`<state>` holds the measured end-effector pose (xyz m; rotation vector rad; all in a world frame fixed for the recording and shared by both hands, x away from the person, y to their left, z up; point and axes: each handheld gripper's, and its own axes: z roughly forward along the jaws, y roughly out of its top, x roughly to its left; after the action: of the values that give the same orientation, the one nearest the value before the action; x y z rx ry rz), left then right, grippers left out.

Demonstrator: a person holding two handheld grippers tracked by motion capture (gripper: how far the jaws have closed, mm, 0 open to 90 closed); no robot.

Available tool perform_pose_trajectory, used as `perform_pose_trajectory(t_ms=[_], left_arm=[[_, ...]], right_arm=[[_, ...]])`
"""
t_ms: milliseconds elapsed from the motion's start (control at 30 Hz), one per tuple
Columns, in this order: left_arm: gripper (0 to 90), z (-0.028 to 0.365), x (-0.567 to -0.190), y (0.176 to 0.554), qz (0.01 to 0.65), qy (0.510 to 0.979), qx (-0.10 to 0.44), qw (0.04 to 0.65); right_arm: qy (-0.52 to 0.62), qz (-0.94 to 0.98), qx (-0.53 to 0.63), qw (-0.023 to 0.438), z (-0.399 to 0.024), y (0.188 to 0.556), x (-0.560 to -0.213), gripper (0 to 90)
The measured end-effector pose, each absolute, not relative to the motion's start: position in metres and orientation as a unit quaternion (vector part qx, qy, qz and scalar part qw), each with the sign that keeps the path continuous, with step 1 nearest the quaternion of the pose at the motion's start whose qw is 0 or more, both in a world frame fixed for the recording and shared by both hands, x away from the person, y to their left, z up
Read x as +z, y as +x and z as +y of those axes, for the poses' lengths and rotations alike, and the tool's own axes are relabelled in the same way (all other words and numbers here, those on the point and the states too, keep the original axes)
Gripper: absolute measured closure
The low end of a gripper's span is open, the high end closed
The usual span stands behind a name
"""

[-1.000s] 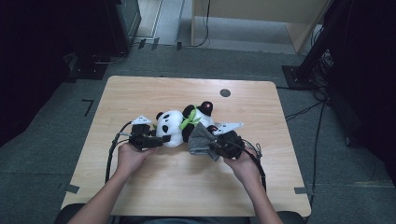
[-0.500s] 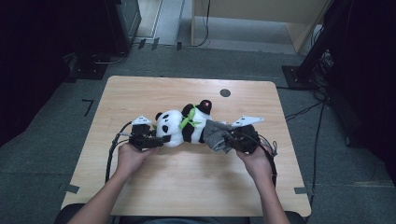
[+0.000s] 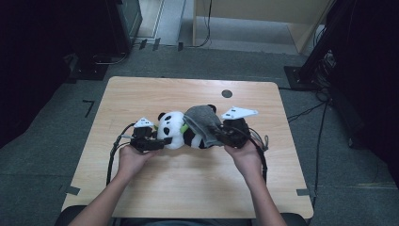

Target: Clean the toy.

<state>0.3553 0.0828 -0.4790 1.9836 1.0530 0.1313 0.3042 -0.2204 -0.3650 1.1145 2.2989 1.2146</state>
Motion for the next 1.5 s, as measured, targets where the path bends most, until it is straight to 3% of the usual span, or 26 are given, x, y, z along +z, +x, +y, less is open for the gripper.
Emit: perform_pose_trajectory(t_ms=[200, 333, 600, 1133, 1500], left_arm=[[40.4, 0.083, -0.479, 0.355, 0.422, 0.792, 0.052, 0.438], [40.2, 0.084, -0.48, 0.354, 0.422, 0.789, 0.052, 0.444], [40.9, 0.085, -0.481, 0.355, 0.43, 0.788, 0.052, 0.437], [41.3, 0.088, -0.48, 0.36, 0.437, 0.783, 0.027, 0.441], [42.3, 0.083, -0.478, 0.358, 0.426, 0.798, 0.045, 0.424]], right_arm=[[0.359, 0.825, 0.412, 0.146, -0.161, 0.319, -0.367, 81.3], [0.36, 0.843, 0.366, 0.163, -0.122, 0.334, -0.386, 81.3], [0.36, 0.852, 0.338, 0.175, -0.091, 0.342, -0.42, 81.2], [0.333, 0.879, 0.306, 0.152, -0.132, 0.314, -0.45, 81.8], [0.355, 0.875, 0.305, 0.124, -0.182, 0.304, -0.462, 81.8]])
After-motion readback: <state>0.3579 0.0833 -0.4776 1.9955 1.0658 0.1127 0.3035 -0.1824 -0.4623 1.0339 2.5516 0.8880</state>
